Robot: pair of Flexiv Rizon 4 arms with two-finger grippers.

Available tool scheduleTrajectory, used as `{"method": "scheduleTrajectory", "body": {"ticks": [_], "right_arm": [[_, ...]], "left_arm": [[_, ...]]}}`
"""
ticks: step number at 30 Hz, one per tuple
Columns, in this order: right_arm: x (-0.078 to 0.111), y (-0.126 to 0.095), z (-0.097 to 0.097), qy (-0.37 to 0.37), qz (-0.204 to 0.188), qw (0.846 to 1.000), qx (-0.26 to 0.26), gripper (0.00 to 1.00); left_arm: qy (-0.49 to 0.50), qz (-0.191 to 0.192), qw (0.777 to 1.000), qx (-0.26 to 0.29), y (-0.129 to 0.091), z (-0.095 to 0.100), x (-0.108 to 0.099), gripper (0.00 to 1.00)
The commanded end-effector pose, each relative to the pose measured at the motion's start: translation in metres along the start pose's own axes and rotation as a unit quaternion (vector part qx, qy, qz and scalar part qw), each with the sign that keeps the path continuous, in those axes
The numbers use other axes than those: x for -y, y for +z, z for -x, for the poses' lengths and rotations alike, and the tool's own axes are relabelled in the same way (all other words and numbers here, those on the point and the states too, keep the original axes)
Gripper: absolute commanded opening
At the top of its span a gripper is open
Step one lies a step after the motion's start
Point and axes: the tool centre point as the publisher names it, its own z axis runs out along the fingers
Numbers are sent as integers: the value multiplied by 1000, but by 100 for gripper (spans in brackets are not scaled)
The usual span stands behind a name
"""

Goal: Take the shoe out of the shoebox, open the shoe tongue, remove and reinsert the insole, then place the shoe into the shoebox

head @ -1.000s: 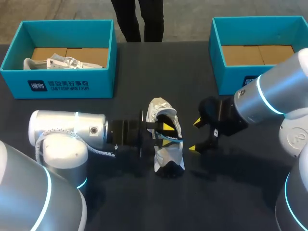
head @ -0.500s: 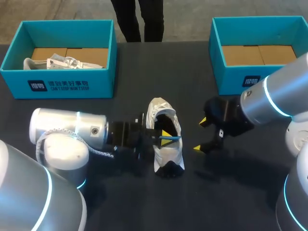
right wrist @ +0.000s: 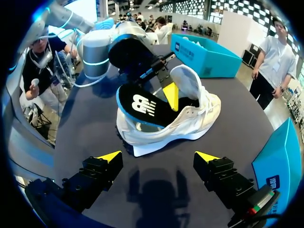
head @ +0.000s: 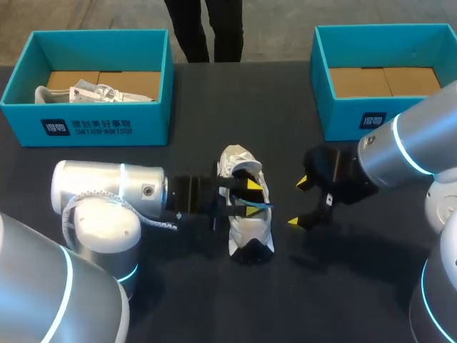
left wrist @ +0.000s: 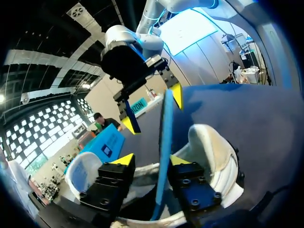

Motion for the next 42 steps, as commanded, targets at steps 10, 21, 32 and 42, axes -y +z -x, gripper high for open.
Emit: {"method": "scheduleTrajectory", "body": {"ticks": [10, 21, 32, 42], "right_arm": [[0, -2, -2, 1, 5, 1000, 5, 100], [1, 1, -2, 1, 4, 1000, 2, 100], [1, 4, -1, -1, 2, 1000, -2, 100], [1, 3, 0, -1, 3, 1000, 2, 100]], "left_arm": [[8, -10, 1000, 0, -17, -6, 22, 0], [24, 5, 999, -38, -11, -12, -7, 0], [27, 10, 999, -22, -6, -3, -15, 39], [31, 0, 999, -13, -22, -4, 14, 46]]}}
